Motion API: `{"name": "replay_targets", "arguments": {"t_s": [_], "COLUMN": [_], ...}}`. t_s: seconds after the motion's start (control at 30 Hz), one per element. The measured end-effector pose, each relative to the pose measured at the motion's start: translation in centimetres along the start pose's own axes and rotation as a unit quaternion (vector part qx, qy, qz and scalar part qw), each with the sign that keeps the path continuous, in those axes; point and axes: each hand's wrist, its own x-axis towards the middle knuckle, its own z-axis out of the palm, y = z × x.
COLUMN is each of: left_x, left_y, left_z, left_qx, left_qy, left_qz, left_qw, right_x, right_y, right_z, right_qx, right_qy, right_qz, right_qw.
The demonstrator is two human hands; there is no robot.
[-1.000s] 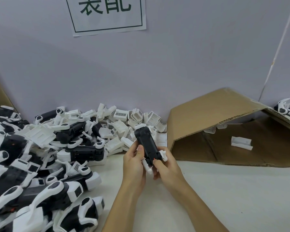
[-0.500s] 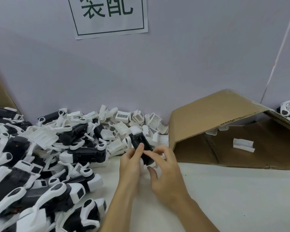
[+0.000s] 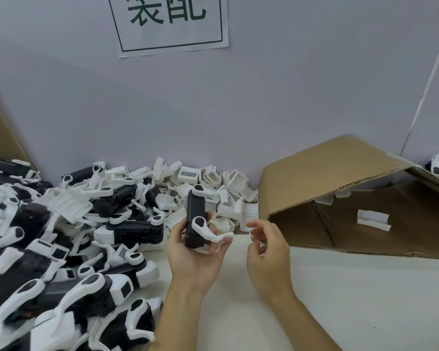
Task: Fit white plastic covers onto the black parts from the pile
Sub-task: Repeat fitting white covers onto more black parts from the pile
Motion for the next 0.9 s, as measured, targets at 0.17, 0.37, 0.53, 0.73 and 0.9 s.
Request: {"name": "replay_targets", "arguments": {"t_s": [0.17,0.37,0.53,0.73,0.9], "left_x": [0.2,1.0,1.1,1.2,1.4], "left_y": [-0.2,0.1,0.8,0.7,0.6], "left_z": [-0.1,-0.4,-0.8,-0.7,-0.7], "left_qx": [0.016,0.153,0.226,0.254,0.255], "left_qy": [-0.007,0.025,0.101,0.131,0.133], "left_qz": [0.004,0.09,0.148,0.173,0.169], "left_qw": [1.0,0.984,0.958,0.943,0.943], "right_x": [0.2,0.3,1.1,7.2,10.3], "right_y": [0.3,0.6,-0.4,-3.5,-2.7], "right_z": [-0.1,-0.1,0.9,2.7,3.8], "right_qx": [0.03,0.013,-0.021,-0.146,-0.339], "right_qy": [0.013,-0.022,-0.043,-0.114,-0.198], "right_qz": [0.033,0.087,0.099,0.034,0.107], "right_qw": [0.999,0.996,0.994,0.982,0.913]}}
